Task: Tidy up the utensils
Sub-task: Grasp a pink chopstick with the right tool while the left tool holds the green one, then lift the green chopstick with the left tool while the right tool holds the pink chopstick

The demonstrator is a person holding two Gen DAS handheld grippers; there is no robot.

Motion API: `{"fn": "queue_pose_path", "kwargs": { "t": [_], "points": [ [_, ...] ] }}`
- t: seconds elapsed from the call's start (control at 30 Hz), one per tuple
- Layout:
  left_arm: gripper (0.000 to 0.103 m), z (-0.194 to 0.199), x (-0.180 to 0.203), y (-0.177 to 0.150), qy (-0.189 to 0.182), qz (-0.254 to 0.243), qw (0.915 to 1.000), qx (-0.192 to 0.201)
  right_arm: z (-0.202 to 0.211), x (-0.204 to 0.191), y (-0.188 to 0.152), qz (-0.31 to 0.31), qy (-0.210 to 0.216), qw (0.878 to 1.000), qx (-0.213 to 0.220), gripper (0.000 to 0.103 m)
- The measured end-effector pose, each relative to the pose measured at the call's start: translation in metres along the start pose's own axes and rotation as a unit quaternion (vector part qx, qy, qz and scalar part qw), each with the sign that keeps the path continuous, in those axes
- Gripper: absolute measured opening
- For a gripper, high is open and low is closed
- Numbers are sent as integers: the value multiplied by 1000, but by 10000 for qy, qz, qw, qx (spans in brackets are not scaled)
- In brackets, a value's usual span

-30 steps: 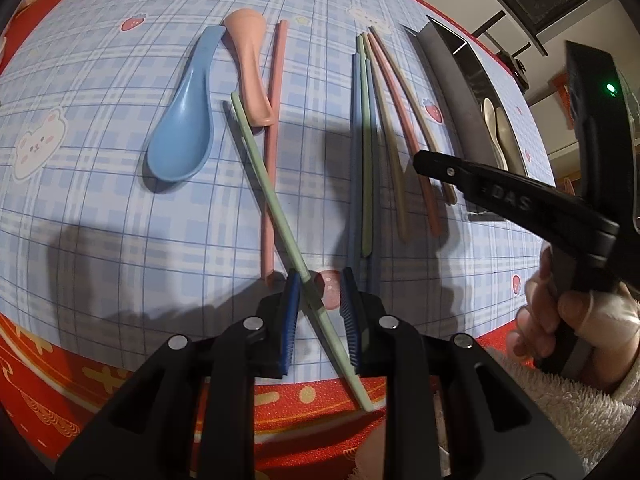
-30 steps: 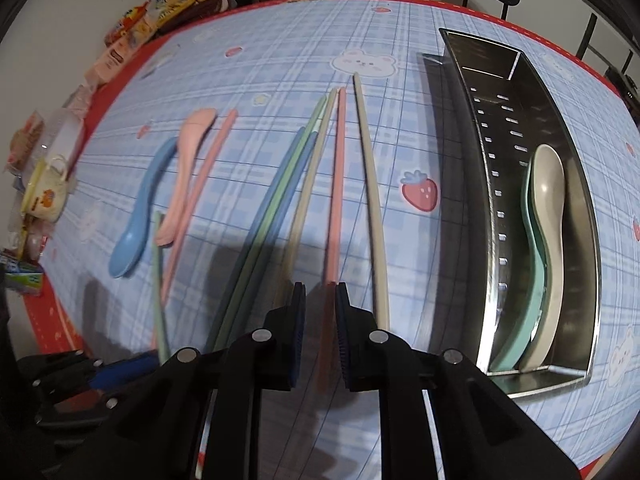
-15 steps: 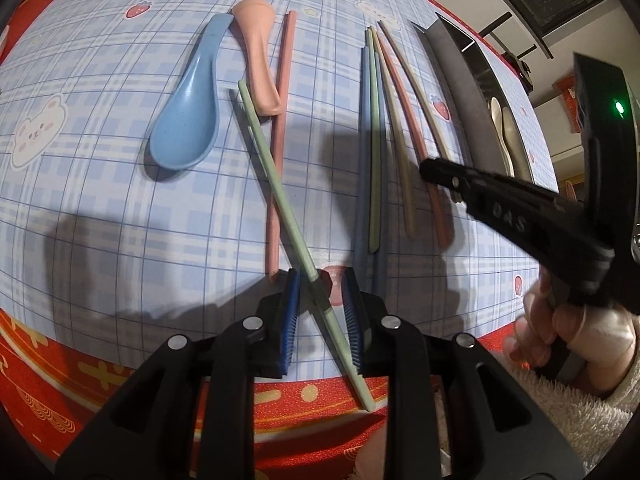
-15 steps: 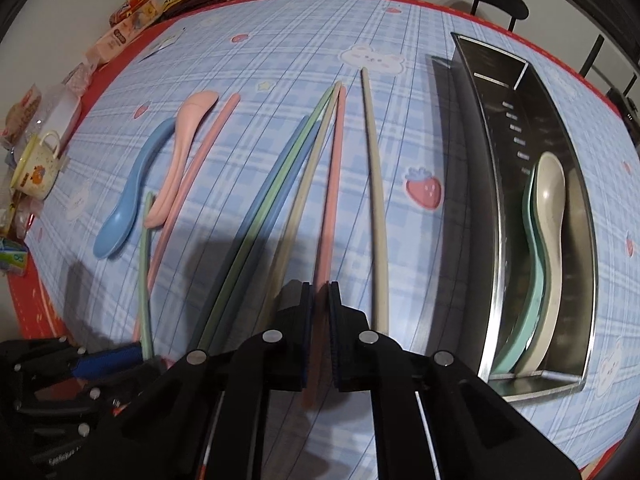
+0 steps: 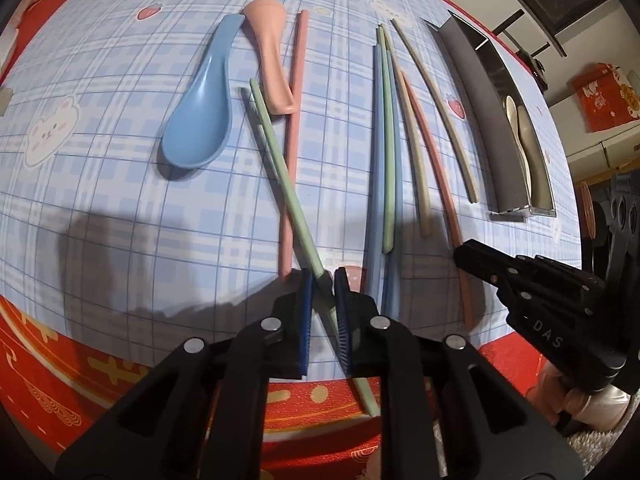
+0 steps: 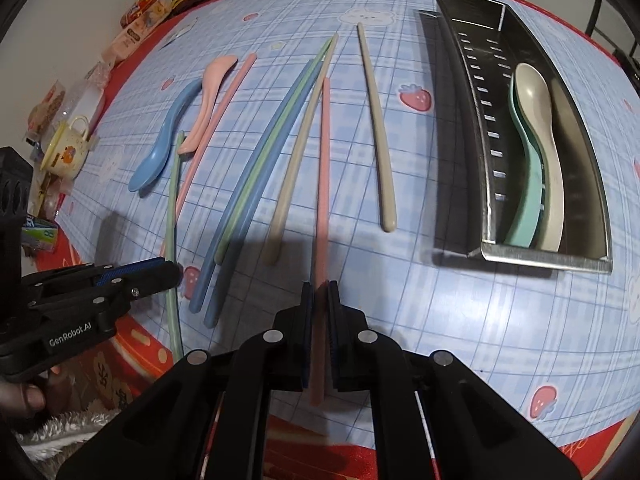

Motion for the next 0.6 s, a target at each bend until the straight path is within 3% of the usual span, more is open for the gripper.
{"fn": "queue_pose_path", "kwargs": {
  "t": [0.6],
  "points": [
    [21, -9, 18, -6, 853, -883, 9924, -56, 0, -4, 1, 211, -199, 9994, 190, 7]
  ]
}}
Point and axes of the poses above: each gripper's, at about its wrist camera, not at the fingertips, and z roughly against the way its jaws point, x to its right, y to its top, the point moved 7 cm from there along -z, roughly the way its jaws point, and after that the axes turned 13 degrees about -y, right-handed, at the moved point
